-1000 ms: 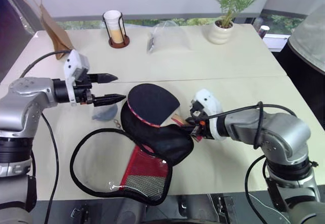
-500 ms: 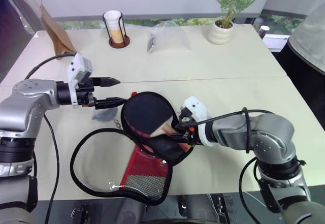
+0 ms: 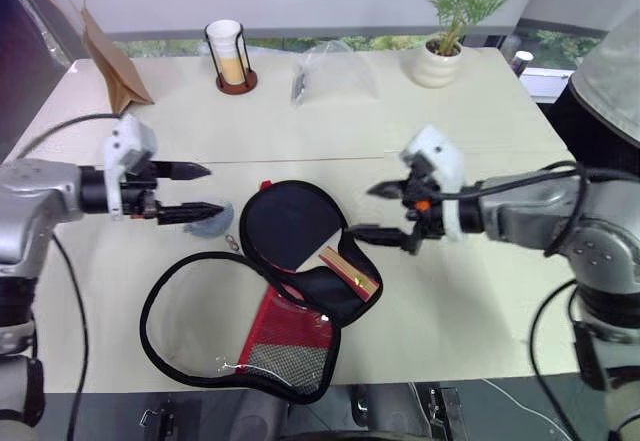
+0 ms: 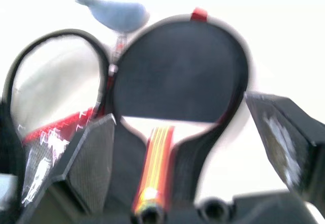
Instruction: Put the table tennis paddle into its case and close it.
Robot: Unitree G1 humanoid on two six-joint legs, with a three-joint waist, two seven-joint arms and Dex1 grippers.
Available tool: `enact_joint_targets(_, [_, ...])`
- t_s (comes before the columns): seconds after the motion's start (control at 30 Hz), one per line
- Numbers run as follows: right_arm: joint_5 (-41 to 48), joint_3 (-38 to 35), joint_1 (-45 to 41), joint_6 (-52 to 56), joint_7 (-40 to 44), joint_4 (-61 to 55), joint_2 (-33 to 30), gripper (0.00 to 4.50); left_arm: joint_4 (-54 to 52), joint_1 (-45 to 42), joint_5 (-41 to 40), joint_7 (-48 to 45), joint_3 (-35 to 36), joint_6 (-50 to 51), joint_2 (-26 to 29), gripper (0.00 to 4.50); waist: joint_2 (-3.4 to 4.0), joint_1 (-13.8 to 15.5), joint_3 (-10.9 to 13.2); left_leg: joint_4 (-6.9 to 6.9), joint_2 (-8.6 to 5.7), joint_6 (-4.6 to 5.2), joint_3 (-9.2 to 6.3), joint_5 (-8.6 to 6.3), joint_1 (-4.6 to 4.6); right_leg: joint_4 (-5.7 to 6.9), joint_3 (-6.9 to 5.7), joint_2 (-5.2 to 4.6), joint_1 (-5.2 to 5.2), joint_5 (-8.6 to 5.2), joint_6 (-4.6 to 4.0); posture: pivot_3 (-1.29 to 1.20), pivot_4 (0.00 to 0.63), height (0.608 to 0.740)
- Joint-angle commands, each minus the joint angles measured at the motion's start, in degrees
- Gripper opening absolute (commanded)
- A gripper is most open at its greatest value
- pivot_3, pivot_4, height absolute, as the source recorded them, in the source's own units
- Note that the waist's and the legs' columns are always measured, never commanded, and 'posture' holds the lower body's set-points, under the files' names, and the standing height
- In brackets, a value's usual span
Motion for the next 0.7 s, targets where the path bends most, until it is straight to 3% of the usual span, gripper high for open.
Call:
enact_joint_targets(0.03, [-7.0,0.1,2.92,-15.27,11.02,3.3,-2.37,4.44,5.01,2.32,2.49,-4.75,3.7,-6.27,4.73,4.18,0.0,-0.26,0.0,0.0,0.01,0.0,0.04,0.0,0.01,0.0,0.01,-0.01,-0.01,0.0,0.0,0.0,0.15,0.74])
enact_joint_targets(0.17, [-12.11,0.04,6.1,-26.54,18.77,7.74,-2.79,4.44,13.25,5.59,6.37,-8.9,4.54,-16.31,8.1,4.18,0.02,-0.21,0.01,-0.03,0.09,0.0,0.08,0.0,0.02,0.01,0.02,0.0,-0.07,0.01,-0.01,0.0,0.15,0.74])
enact_joint_targets(0.33, [-14.15,-0.17,5.26,-29.23,21.08,10.07,-0.93,4.44,20.97,9.27,10.26,-10.79,4.04,-29.72,6.91,4.18,0.03,0.14,0.02,-0.03,0.07,-0.02,0.09,-0.01,0.01,-0.01,0.04,-0.16,-0.06,0.01,-0.02,0.0,0.15,0.74])
enact_joint_targets(0.7, [-15.8,-1.98,5.42,-28.4,20.79,9.89,0.02,4.44,31.53,11.45,16.84,-7.41,0.34,-52.59,-4.51,4.18,0.02,0.26,0.01,-0.06,0.06,-0.03,0.06,-0.02,-0.04,-0.05,0.04,-0.21,-0.11,0.02,-0.03,0.0,0.15,0.74])
